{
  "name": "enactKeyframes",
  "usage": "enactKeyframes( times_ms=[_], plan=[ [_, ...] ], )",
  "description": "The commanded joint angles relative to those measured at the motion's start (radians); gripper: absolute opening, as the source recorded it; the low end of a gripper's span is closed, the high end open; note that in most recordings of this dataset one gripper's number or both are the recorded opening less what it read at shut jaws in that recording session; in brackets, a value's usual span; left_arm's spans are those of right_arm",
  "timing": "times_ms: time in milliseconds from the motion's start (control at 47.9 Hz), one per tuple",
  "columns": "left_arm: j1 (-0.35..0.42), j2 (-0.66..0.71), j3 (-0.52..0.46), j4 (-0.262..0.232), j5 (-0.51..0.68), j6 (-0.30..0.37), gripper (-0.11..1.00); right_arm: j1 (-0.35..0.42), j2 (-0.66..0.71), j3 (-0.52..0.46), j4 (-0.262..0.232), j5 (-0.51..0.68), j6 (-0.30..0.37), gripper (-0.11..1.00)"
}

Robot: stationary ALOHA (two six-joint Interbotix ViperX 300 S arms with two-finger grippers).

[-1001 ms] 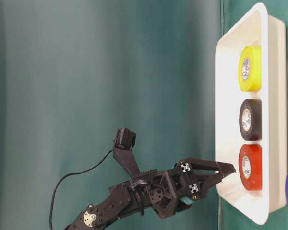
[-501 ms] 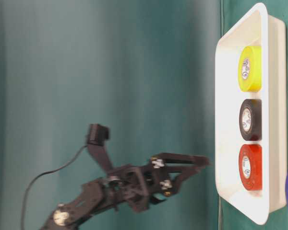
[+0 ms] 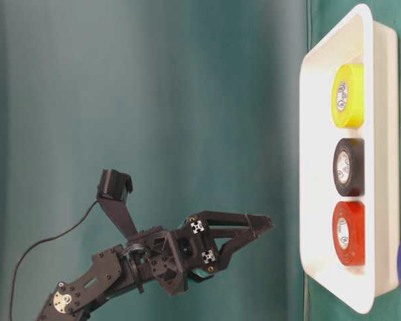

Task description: Pick up the tape from a random location and place it into the white case.

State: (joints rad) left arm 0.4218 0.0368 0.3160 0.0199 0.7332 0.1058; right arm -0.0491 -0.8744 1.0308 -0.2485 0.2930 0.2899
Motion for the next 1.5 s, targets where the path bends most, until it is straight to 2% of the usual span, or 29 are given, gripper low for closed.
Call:
enactKeyframes(
  times_ms=[0,355,521,855,1022,1481],
  plan=[
    [-0.038,-0.038,-0.008,-0.003,-0.005,0.000,0.87,0.000,0.002,-0.021,0.000,-0.005,-0.003,0.85],
    [-0.284,-0.067,0.011,-0.006,-0.021,-0.008,0.86,0.000,0.003,-0.023,-0.002,-0.005,-0.003,0.85],
    [-0.360,-0.069,0.020,-0.005,-0.064,-0.011,0.86,0.000,0.003,-0.021,-0.002,-0.005,-0.003,0.85],
    [-0.367,-0.137,0.066,-0.006,-0.120,-0.008,0.86,0.000,0.002,-0.025,-0.002,-0.005,-0.002,0.85],
    [-0.367,-0.230,0.117,-0.005,-0.161,-0.008,0.86,0.000,-0.002,-0.032,-0.003,-0.005,0.000,0.85],
    [-0.364,-0.565,0.330,-0.006,-0.350,-0.005,0.86,0.000,-0.003,-0.058,-0.003,0.003,0.003,0.85]
  ],
)
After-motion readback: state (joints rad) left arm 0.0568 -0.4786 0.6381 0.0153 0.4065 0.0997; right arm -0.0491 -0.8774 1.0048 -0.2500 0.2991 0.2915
